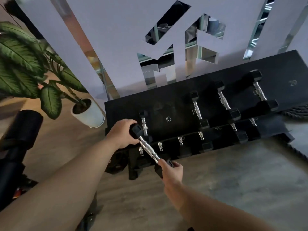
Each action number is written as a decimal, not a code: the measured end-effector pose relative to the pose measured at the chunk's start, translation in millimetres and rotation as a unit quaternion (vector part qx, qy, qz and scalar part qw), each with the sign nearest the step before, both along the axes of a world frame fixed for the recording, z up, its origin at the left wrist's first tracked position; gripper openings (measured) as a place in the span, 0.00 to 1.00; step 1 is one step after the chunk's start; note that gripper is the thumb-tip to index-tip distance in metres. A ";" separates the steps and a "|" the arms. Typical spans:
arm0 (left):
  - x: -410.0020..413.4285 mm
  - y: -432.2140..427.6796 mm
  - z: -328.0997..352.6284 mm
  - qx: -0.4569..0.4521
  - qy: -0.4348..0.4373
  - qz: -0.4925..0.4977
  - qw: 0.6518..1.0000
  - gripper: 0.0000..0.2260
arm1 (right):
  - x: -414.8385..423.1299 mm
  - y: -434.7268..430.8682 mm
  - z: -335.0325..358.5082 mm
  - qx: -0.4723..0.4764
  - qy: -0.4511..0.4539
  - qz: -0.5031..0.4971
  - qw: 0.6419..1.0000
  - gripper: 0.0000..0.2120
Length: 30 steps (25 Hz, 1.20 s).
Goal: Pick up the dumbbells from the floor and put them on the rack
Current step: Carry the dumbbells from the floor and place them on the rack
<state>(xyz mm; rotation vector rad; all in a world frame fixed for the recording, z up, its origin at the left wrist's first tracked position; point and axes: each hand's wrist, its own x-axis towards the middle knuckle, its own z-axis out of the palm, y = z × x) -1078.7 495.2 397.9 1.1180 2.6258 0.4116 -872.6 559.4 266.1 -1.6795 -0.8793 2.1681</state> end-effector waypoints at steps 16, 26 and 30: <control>-278.5 6.7 -75.1 -0.039 -0.058 -0.060 0.996 0.33 | -249.5 -26.6 -49.3 0.007 -0.070 0.013 0.997 0.37; -391.4 26.8 -167.9 -0.110 -0.128 -0.217 0.962 0.33 | -365.8 -74.9 -109.0 -0.054 -0.218 -0.041 0.974 0.39; -398.7 31.8 -197.9 -0.101 -0.125 -0.242 0.957 0.32 | -382.0 -75.9 -124.7 -0.024 -0.253 0.019 0.967 0.34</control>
